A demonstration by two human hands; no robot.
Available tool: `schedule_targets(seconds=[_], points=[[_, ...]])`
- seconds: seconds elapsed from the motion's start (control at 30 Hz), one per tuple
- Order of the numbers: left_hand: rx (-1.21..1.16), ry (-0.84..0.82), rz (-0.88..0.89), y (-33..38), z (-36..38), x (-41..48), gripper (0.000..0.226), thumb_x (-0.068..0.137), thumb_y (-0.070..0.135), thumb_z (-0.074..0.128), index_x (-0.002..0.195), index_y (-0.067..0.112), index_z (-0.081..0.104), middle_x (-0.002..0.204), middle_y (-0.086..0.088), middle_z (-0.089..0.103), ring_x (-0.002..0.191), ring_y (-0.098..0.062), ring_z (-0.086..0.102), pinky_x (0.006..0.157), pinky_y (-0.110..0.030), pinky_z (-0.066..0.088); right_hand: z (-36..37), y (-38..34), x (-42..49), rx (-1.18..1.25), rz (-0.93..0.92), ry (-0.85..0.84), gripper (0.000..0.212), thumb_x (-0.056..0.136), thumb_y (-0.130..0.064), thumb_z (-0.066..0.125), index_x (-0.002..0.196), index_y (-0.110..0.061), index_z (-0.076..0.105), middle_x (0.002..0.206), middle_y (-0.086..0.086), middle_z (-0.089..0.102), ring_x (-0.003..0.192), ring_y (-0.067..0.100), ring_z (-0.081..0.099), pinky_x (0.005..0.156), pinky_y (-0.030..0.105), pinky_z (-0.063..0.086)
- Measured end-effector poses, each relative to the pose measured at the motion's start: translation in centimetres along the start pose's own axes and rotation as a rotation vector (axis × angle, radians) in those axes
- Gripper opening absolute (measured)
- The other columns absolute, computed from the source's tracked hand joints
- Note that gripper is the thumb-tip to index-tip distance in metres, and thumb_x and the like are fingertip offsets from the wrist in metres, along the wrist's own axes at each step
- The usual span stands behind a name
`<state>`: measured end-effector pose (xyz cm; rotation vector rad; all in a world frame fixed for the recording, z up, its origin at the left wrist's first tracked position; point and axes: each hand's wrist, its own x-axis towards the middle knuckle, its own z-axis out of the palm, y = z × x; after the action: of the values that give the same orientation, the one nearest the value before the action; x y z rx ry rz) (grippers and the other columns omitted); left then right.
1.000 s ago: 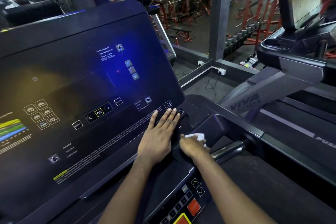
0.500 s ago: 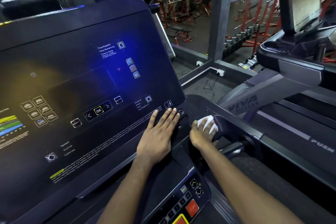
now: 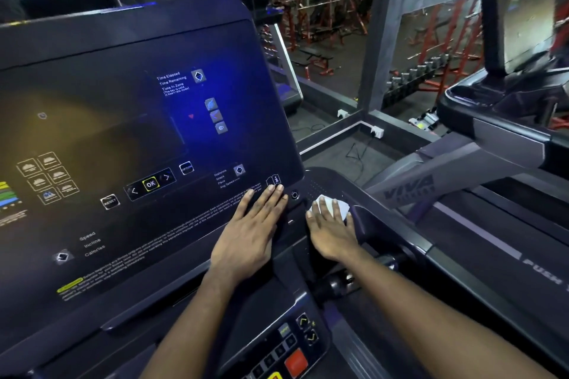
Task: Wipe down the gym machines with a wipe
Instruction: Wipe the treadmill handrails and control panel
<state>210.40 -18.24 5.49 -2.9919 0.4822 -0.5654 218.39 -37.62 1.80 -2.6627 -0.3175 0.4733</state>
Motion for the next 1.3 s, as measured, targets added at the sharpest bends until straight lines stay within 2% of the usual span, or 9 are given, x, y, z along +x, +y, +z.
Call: schedule_targets(seconds=[0.17,0.37,0.53,0.63,0.77,0.97,1.1,1.17,1.3], points=[[-0.043,0.046,-0.073,0.2,-0.2,0.2,0.057,0.100,0.028,0.036,0.156,0.020,0.037,0.165,0.004,0.028,0.154,-0.007,0.014,0.127,-0.041,0.010,-2.3,2.6,1.7,-0.080,-0.139,-0.035,0.063,0.107,-0.050,0.009,0.163,-0.022,0.002,0.168,-0.007,-0.013,0.153,0.017,-0.023,0.124,0.050,-0.012],[-0.112,0.413,-0.286,3.8,-0.4,3.0,0.033,0.092,0.017,0.050,0.117,0.012,0.071,0.132,0.001,0.067,0.129,-0.023,0.056,0.107,-0.046,0.044,-1.0,6.3,1.4,-0.153,-0.410,0.139,0.069,0.104,-0.054,0.012,0.162,-0.016,0.012,0.170,-0.002,0.007,0.156,0.011,-0.001,0.124,0.035,-0.003],[0.027,0.450,-0.484,6.2,-0.2,6.1,0.044,0.093,0.019,0.058,0.136,0.010,0.060,0.154,-0.007,0.047,0.143,-0.029,0.040,0.117,-0.047,0.032,-2.9,8.6,4.9,-0.145,-0.471,0.144,0.073,0.100,-0.056,0.009,0.162,-0.017,0.017,0.169,-0.002,0.013,0.156,0.012,0.004,0.124,0.033,0.000],[0.077,0.338,-0.567,6.0,0.3,6.8,0.059,0.099,0.031,0.050,0.153,0.012,0.040,0.166,-0.004,0.025,0.154,-0.024,0.019,0.124,-0.047,0.017,-2.6,9.3,4.8,-0.141,-0.545,0.172,0.086,0.092,-0.061,0.002,0.160,-0.012,0.022,0.167,0.004,0.019,0.156,0.018,0.012,0.120,0.027,-0.003],[0.165,0.216,-0.605,5.3,1.3,6.9,0.063,0.103,0.038,0.038,0.160,0.014,0.025,0.170,-0.001,0.010,0.157,-0.021,0.005,0.127,-0.045,0.006,-3.2,10.5,5.4,-0.194,-0.605,0.134,0.074,0.100,-0.057,0.010,0.161,-0.016,0.018,0.168,0.001,0.016,0.156,0.015,0.009,0.121,0.027,-0.003],[0.279,0.178,-0.642,5.4,2.3,7.3,0.065,0.104,0.036,0.040,0.161,0.011,0.020,0.170,-0.006,0.007,0.157,-0.024,0.004,0.126,-0.050,0.008,-4.4,8.4,7.6,-0.129,-0.583,0.072,0.066,0.107,-0.051,0.018,0.161,-0.014,0.018,0.169,0.001,0.011,0.156,0.014,0.003,0.125,0.030,0.000],[0.327,0.169,-0.635,5.5,2.5,7.3,0.066,0.103,0.035,0.040,0.161,0.010,0.020,0.170,-0.008,0.007,0.157,-0.026,0.005,0.126,-0.052,0.009,-4.1,9.6,5.2,-0.048,-0.645,0.116,0.072,0.102,-0.060,0.013,0.148,-0.018,0.050,0.159,0.001,0.040,0.151,0.010,0.026,0.124,0.026,0.008],[0.334,0.162,-0.641,5.5,2.6,7.4,0.065,0.103,0.035,0.039,0.161,0.010,0.020,0.170,-0.008,0.007,0.157,-0.027,0.004,0.126,-0.052,0.009,-4.4,9.7,5.2,0.042,-0.618,0.171,0.053,0.105,-0.050,0.032,0.135,-0.018,0.062,0.153,0.003,0.050,0.147,0.013,0.037,0.122,0.028,0.021],[0.330,0.152,-0.645,5.5,2.6,7.4,0.064,0.104,0.036,0.034,0.161,0.011,0.020,0.170,-0.008,0.006,0.157,-0.027,0.003,0.126,-0.052,0.007,-4.0,8.0,4.5,0.094,-0.509,0.181,0.059,0.106,-0.044,0.037,0.155,-0.011,0.036,0.166,0.006,0.024,0.154,0.018,0.019,0.126,0.033,0.016]])
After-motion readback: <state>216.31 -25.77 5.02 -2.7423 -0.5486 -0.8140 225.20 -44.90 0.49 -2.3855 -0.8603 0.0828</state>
